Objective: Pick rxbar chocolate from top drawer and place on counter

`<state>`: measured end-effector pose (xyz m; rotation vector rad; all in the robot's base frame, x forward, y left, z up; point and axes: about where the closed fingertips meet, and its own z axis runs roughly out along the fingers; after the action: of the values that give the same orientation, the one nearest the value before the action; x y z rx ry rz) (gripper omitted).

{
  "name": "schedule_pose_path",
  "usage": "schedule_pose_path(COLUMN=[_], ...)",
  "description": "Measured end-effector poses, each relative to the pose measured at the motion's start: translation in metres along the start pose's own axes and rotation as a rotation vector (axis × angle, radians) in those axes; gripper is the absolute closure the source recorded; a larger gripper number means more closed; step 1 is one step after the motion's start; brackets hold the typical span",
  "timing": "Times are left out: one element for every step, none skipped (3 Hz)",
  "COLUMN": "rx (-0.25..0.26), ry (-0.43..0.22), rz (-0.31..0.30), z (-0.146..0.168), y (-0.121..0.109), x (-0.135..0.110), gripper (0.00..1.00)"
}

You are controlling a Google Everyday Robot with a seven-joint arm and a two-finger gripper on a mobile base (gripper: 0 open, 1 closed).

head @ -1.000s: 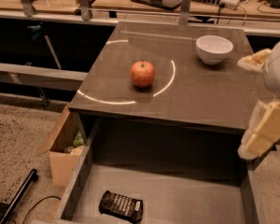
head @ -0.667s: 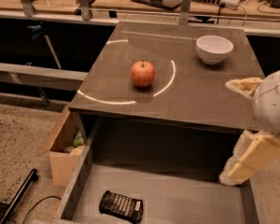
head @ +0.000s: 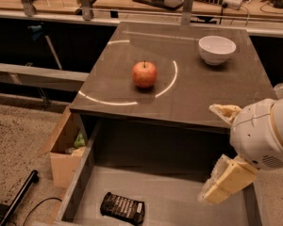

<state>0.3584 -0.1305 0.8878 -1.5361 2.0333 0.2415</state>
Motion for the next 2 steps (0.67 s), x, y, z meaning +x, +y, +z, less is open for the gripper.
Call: schedule_pose_path(rx=[0.002, -0.061], ry=[-0.013, -0.075], rz=[0.016, 0.084], z=[0.001, 0.037], y=[0.007, 0.039], x=[0.001, 0.010], gripper=[0.00, 0.00])
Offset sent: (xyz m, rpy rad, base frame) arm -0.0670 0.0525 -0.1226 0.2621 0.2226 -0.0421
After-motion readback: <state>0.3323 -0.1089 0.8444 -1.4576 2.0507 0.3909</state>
